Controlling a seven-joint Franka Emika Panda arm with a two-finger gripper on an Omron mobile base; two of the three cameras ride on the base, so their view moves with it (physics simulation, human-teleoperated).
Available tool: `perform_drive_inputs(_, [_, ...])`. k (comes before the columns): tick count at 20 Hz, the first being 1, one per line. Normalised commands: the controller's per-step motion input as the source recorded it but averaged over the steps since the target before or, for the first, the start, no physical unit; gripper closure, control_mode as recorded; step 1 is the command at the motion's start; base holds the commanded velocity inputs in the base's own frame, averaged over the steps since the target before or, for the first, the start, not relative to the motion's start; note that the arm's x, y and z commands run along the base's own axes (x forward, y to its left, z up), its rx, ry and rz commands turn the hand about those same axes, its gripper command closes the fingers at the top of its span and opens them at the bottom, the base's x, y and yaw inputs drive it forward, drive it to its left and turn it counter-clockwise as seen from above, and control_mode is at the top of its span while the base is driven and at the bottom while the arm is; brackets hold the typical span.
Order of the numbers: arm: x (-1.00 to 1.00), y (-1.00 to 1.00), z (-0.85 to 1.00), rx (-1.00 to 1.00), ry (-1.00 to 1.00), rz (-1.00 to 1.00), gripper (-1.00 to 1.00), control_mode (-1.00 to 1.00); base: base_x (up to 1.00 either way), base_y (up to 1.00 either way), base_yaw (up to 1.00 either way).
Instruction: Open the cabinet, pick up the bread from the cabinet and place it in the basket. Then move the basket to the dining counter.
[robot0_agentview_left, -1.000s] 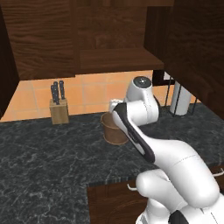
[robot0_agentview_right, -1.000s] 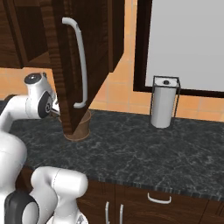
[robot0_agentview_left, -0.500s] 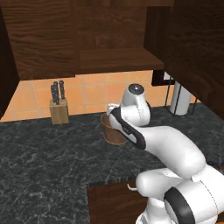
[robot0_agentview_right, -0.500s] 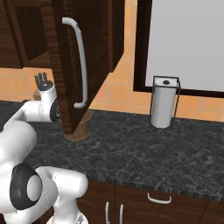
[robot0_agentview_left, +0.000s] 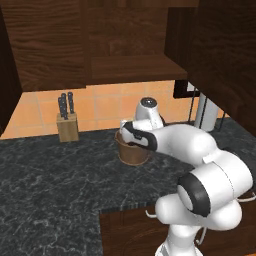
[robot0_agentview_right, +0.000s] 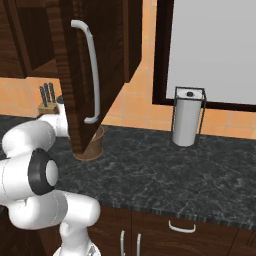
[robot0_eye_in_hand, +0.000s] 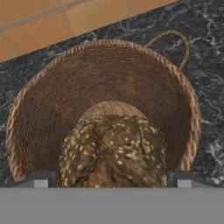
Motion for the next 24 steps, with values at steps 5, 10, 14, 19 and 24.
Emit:
perform_drive_inputs(5, [0.30, 0.00, -0.15, 0.00, 0.00, 0.00, 1.00, -1.00, 0.00, 0.00, 0.00])
perform_drive_inputs(10, [0.13, 0.00, -0.14, 0.00, 0.00, 0.00, 1.00, -1.00, 0.00, 0.00, 0.00])
perform_drive_inputs(14, [0.16, 0.00, -0.19, 0.00, 0.00, 0.00, 1.00, -1.00, 0.00, 0.00, 0.00])
perform_drive_inputs(19, [0.20, 0.11, -0.19, 0.00, 0.00, 0.00, 1.00, -1.00, 0.00, 0.00, 0.00])
perform_drive_inputs(24, [0.31, 0.07, -0.09, 0.00, 0.00, 0.00, 1.00, -1.00, 0.00, 0.00, 0.00])
